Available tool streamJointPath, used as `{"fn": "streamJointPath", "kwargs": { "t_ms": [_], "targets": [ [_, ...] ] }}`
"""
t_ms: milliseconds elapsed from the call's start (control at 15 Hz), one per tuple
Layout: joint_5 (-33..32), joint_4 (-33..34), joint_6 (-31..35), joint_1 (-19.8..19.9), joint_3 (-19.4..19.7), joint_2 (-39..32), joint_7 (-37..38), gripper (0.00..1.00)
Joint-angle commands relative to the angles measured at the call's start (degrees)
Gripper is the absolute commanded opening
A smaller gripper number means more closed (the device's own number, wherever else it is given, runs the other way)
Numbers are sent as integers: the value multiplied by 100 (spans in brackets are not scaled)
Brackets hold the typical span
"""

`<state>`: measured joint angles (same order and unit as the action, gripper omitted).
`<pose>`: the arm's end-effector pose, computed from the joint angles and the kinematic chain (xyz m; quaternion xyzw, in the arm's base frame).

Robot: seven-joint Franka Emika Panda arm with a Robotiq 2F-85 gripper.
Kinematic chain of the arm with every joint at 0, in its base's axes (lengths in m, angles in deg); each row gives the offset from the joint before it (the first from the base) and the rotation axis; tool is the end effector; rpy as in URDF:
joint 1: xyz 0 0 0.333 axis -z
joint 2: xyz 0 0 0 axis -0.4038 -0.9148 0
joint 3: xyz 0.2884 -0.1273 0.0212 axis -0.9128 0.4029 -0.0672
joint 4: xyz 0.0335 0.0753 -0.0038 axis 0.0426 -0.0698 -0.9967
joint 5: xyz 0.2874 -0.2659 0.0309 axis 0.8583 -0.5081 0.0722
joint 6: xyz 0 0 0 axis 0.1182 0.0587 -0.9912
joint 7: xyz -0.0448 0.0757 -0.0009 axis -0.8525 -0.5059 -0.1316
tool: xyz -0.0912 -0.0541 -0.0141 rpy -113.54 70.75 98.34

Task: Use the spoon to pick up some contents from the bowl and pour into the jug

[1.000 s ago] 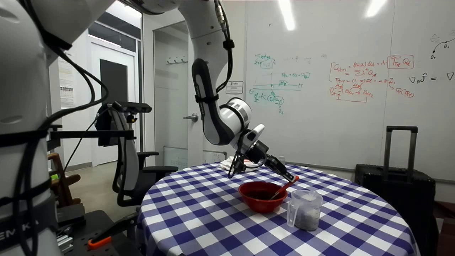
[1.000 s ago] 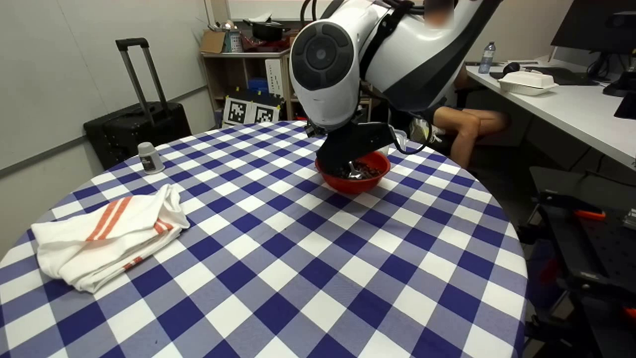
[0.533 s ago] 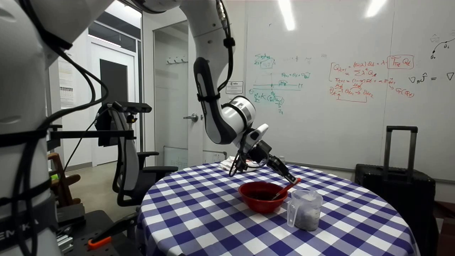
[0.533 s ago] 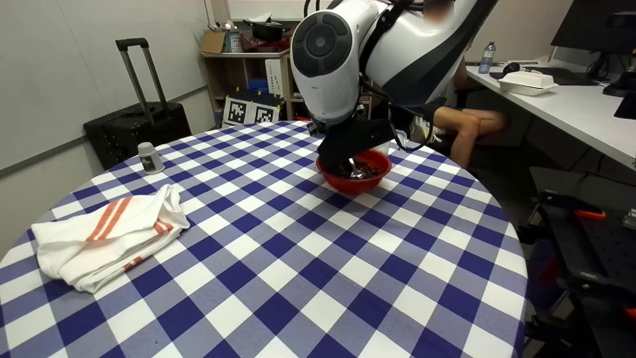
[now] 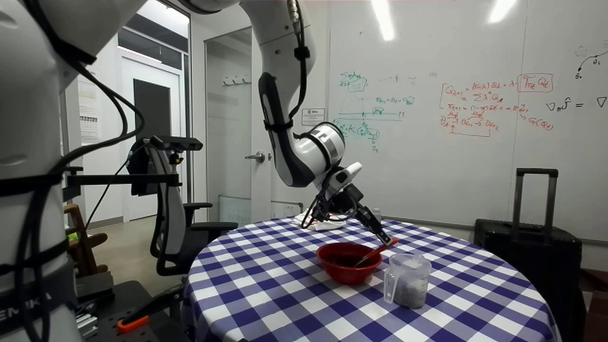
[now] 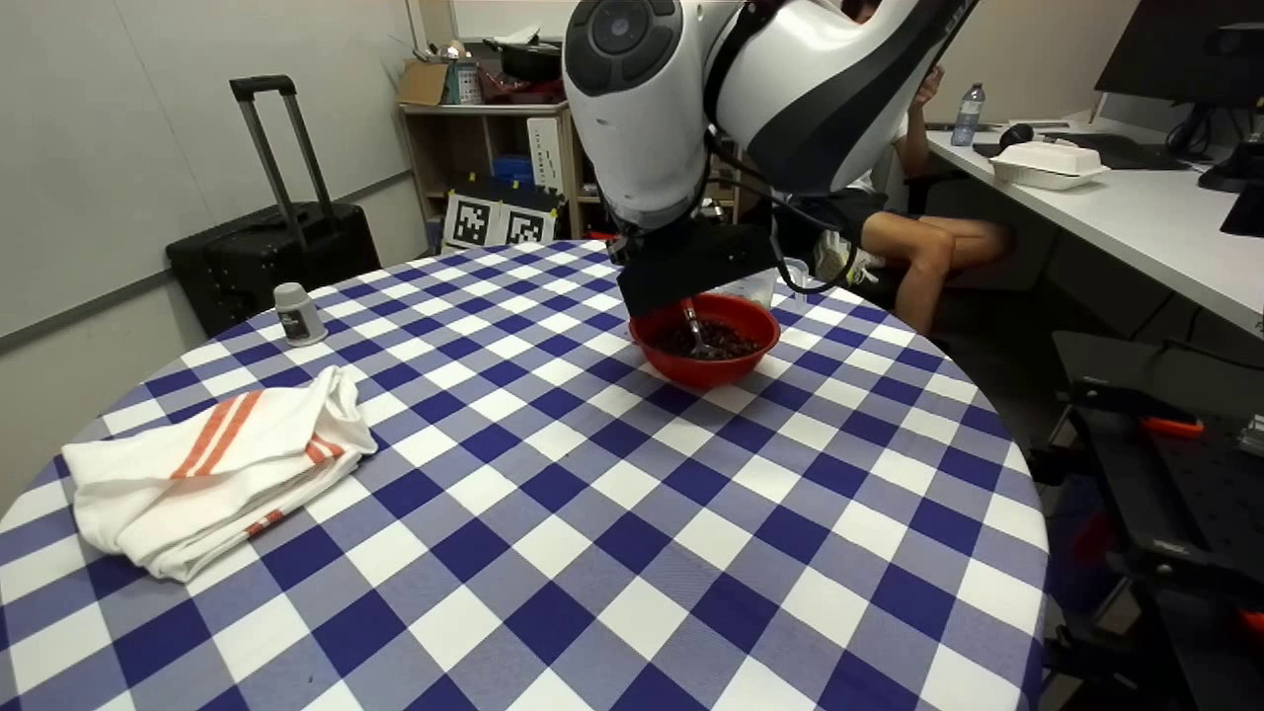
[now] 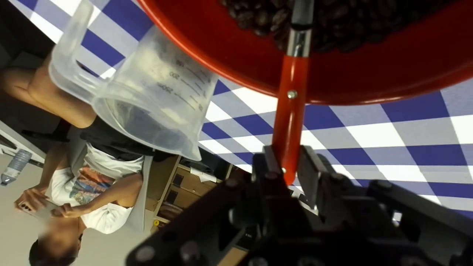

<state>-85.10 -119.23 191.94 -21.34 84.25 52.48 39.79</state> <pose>0.5983 -0.0166 0.1610 0.8263 -0.3856 0.2755 0.3045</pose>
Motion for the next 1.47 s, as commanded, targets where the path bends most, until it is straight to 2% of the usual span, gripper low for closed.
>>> {"fn": "streamJointPath", "kwargs": {
  "t_ms": [0,800,1400],
  "targets": [
    [451,-45,154,-33,81,137,-277,5],
    [1130,39,121,53,540,155,-324,5],
    [1612,168,177,-11,542,145,-531,5]
  ]
}}
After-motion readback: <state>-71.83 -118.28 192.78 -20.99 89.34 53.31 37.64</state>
